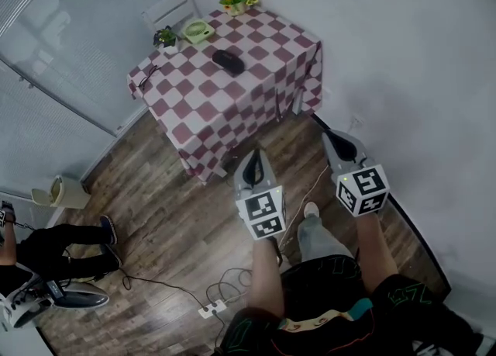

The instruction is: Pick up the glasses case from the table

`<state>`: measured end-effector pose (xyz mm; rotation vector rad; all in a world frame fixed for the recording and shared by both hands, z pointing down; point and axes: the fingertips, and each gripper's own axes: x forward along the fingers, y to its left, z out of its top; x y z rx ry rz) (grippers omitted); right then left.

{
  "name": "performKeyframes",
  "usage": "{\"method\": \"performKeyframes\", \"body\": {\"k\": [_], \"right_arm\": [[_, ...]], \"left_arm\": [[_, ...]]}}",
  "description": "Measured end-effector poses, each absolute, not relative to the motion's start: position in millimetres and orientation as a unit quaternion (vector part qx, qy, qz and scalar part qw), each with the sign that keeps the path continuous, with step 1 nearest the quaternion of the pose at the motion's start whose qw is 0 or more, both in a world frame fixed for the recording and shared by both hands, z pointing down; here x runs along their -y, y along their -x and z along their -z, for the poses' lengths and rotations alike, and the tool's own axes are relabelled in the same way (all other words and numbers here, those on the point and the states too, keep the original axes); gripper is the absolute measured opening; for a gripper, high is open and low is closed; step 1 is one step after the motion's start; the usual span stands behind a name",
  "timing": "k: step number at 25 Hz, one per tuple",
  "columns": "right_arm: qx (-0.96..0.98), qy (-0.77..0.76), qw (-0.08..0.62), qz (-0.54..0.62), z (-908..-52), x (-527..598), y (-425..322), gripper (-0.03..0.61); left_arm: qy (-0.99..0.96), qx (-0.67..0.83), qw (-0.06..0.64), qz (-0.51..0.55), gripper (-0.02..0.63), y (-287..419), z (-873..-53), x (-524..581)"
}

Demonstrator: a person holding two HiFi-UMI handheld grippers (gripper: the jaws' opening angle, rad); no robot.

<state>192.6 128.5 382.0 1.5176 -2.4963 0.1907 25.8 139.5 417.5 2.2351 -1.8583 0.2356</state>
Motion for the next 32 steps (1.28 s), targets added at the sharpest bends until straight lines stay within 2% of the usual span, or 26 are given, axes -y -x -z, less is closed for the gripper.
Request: {"method": "performKeyframes", "body": {"k": [10, 19, 27, 32], "right_arm": [[0.867, -0.476, 0.114, -0.097, -416.2, -38.9, -213.2, 0.003], [0.885, -0.447, 0.081, -0.1, -396.5, 42.0, -233.1, 0.003], [0.909, -0.403, 0.065, -0.086, -378.8, 83.0, -194.5, 0.003], [0.906, -0.407, 0.08, -0.085, -397.0, 124.0, -180.0, 0.003]], "left_arm": [[-0.731, 0.66, 0.134, -0.109, 0.009, -49.6, -446.4, -69.2], [-0.713, 0.684, 0.106, -0.112, 0.009, -72.6, -415.3, -11.2], [-0.685, 0.716, 0.087, -0.102, 0.009, -40.0, -393.8, 22.1], [-0.687, 0.713, 0.105, -0.094, 0.009, -21.6, -413.5, 67.0]]}}
